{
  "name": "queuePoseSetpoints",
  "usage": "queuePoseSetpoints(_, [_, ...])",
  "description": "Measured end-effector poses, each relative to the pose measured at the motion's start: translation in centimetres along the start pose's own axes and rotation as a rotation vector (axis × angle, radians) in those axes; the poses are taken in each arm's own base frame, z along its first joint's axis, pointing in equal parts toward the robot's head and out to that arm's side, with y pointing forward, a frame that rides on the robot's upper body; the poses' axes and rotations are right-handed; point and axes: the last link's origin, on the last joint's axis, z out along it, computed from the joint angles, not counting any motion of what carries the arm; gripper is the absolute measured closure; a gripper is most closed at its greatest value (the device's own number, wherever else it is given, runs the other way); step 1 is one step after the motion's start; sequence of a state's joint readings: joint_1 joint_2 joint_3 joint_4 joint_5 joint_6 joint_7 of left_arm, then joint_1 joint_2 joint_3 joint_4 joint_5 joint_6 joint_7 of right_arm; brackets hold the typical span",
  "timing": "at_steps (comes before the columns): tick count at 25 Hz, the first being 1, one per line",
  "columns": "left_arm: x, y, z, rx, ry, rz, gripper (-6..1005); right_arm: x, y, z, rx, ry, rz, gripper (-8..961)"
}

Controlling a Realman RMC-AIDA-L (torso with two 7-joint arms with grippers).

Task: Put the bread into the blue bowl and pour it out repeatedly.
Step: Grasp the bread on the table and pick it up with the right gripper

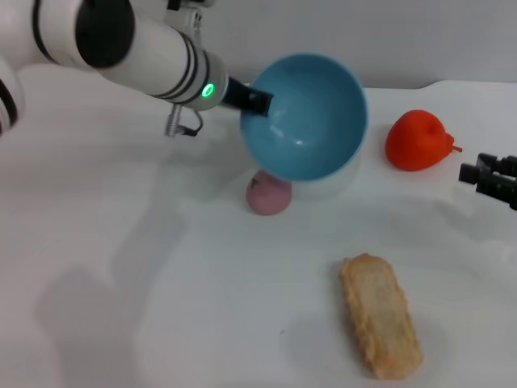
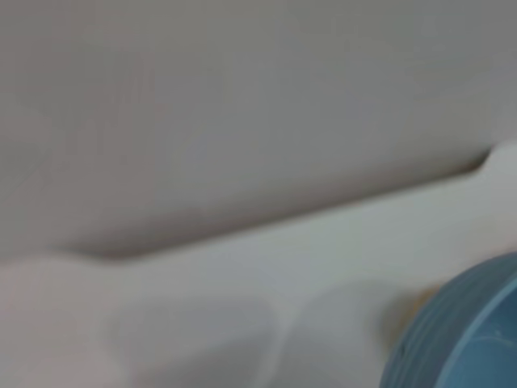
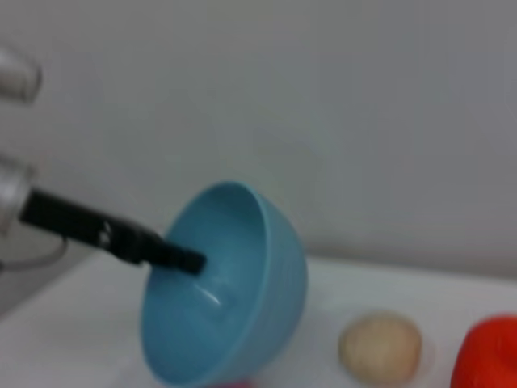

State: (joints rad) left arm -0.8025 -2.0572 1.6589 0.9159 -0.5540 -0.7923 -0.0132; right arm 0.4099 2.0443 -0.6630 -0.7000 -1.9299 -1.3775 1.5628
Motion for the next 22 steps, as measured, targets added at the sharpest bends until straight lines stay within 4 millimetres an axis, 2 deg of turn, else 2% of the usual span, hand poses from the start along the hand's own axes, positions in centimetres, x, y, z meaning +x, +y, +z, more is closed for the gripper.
queuePoseSetpoints(7, [-1.4,-0.9,-2.3,0.019,-0.137,-0.008,999,-2.0,0.8,-0.1,-0.029,0.271,0.032,479])
queuePoseSetpoints(13, [-3.0,-1.1,-3.5,0.003,-0.182,-0.032,999,-2.7,2.2,0.6,-0.073,0.376,0.152,479])
queuePoseSetpoints(17, [-4.3,-1.1,-3.9,0.001,-0.256,-0.041,1000,-2.3,2.7,1.0,-0.078,0.437,0.173,479])
queuePoseSetpoints(22, [-5.1,-1.2,-3.9,-0.002,-0.281,-0.063,1000,-0.5,3.4,2.1,-0.097,0.519,0.198,479])
